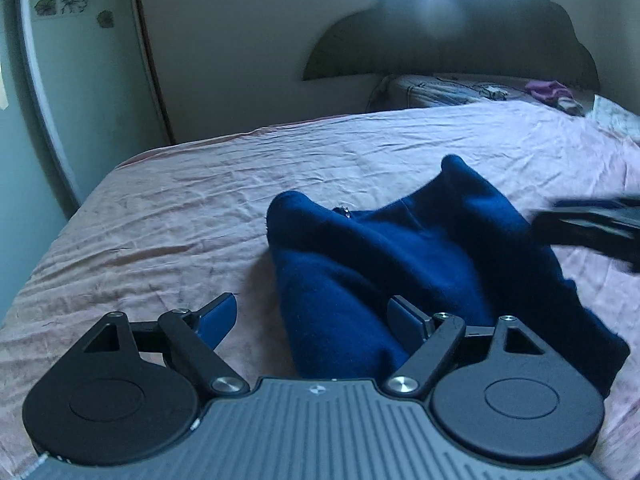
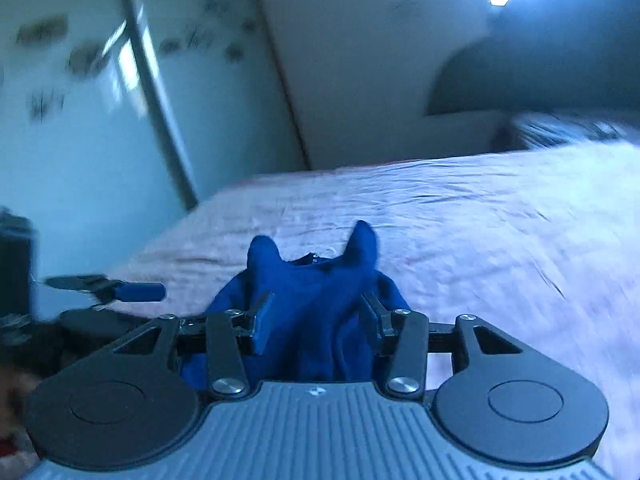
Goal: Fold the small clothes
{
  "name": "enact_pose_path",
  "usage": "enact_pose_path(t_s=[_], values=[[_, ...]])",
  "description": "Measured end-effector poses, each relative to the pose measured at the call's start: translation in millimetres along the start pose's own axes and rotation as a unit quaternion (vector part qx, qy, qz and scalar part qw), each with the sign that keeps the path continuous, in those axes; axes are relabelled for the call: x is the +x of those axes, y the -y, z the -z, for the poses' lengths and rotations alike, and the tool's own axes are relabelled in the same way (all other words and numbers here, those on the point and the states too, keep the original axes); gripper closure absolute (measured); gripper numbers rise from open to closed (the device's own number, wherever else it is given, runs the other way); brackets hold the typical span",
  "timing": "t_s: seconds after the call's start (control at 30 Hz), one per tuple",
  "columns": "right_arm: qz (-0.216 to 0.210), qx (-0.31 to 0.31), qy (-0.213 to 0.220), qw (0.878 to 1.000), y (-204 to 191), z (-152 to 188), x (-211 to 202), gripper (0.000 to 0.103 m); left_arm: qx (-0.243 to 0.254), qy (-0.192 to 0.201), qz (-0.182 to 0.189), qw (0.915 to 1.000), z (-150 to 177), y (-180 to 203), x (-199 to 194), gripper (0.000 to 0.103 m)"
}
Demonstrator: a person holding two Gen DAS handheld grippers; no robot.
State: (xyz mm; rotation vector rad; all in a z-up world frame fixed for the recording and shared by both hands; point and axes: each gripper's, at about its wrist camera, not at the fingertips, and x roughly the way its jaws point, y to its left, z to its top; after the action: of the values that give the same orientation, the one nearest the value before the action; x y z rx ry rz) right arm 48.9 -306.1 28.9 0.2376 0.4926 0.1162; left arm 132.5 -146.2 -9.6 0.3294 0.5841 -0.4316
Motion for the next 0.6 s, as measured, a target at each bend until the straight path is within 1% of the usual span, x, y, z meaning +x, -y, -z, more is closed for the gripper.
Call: enact_pose_path(t_s=[0.03,0.07,0.1,0.17,0.23,0.33,0.37,0.4,0.43,0.47,0.53,0.6], values=[[0.01,-0.009,-0.01,1.0,-0.6,-5.0,14.9,0.057,0.0,-0.001,-0.001,1.0,0.9,-0.2,2.4,0.018],[0.026,-0.007,-0.02,0.999,1.3,-9.4,29.4,0.051,-0.001,-0.003,-0.002,1.0,-0.2,-1.7,5.5,0.018],[0.036,0.0,-0.027,0.999,6.1,-11.6,40.3,0.041,-0.004,-0.004,-0.001,1.0,-1.7,-4.0,8.0,0.018],[0.038,0.029,-0.036,0.998,22.7,-14.4,58.2,0.029,-0.007,-0.006,0.003,0.9999,-6.3,-9.2,15.3,0.018],[0.019,0.069,-0.058,0.996,41.6,-17.4,77.2,0.028,-0.009,-0.01,0.004,0.9999,-12.0,-11.8,23.9,0.018],[-0.045,0.137,-0.079,0.986,70.1,-21.8,101.1,0.029,-0.007,-0.013,-0.002,0.9999,-19.0,-11.3,38.8,0.018],[-0.068,0.148,-0.084,0.983,75.9,-23.9,108.3,0.034,-0.009,-0.015,-0.006,0.9998,-20.9,-11.3,44.3,0.018],[-0.085,0.152,-0.09,0.981,75.6,-26.3,116.8,0.057,-0.013,-0.018,-0.009,0.9997,-22.2,-11.9,48.9,0.018],[-0.092,0.153,-0.098,0.979,78.6,-26.9,122.9,0.072,-0.017,-0.02,-0.01,0.9996,-23.0,-12.7,52.9,0.018],[-0.086,0.146,-0.106,0.98,80.0,-28.7,129.5,0.091,-0.023,-0.022,-0.011,0.9994,-24.0,-14.2,56.8,0.018],[-0.072,0.114,-0.105,0.985,79.3,-30.5,132.4,0.094,-0.034,-0.022,-0.017,0.999,-24.4,-17.5,60.7,0.018],[-0.059,0.097,-0.086,0.99,78.6,-34.5,127.7,0.095,-0.045,-0.02,-0.023,0.9985,-24.9,-20.5,62.8,0.018]])
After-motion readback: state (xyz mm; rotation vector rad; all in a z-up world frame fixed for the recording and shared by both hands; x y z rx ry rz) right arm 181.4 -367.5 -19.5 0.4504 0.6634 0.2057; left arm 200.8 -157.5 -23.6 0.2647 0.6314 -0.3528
